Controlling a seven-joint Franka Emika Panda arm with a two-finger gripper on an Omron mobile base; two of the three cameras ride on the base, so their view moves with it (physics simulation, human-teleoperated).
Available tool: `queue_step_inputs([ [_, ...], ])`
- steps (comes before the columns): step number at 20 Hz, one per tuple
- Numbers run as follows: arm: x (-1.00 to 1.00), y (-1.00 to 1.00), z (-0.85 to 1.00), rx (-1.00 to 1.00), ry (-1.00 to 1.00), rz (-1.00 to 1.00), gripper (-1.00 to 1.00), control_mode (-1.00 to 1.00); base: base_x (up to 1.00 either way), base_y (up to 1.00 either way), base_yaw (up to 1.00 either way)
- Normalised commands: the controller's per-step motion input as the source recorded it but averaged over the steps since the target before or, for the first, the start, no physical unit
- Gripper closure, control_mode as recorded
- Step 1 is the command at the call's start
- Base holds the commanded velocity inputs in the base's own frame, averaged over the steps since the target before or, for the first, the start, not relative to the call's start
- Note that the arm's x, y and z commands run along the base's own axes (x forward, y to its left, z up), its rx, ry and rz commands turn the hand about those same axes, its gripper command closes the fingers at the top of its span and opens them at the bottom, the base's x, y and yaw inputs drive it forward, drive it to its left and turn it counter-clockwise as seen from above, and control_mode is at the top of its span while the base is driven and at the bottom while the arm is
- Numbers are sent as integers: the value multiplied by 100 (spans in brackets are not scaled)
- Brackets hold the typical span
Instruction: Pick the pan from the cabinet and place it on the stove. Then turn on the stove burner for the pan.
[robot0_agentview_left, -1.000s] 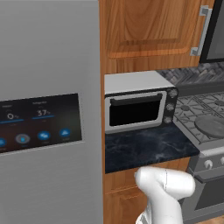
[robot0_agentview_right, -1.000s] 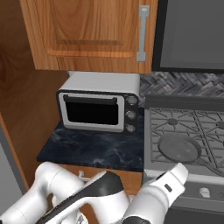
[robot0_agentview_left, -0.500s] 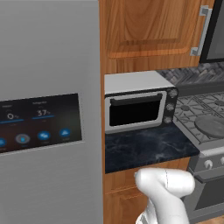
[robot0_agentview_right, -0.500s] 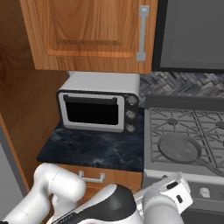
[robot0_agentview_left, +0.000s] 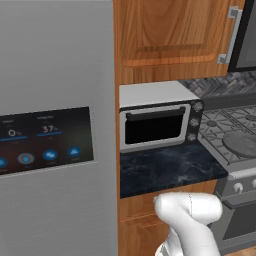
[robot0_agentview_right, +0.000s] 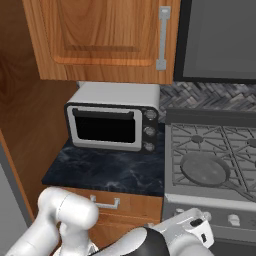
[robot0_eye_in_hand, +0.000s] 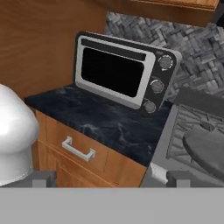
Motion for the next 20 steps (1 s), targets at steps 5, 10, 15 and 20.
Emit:
queue_step_inputs([
  [5,2,53,-46,5,4,5,-100,-100,0,0,0],
  [10,5,57,-45,0,1,0,-100,-100,0,0,0],
  [15,0,43,-39,3,0,-7,-100,-100,0,0,0],
  [20,2,31,-31,5,0,-19,-100,-100,0,0,0],
])
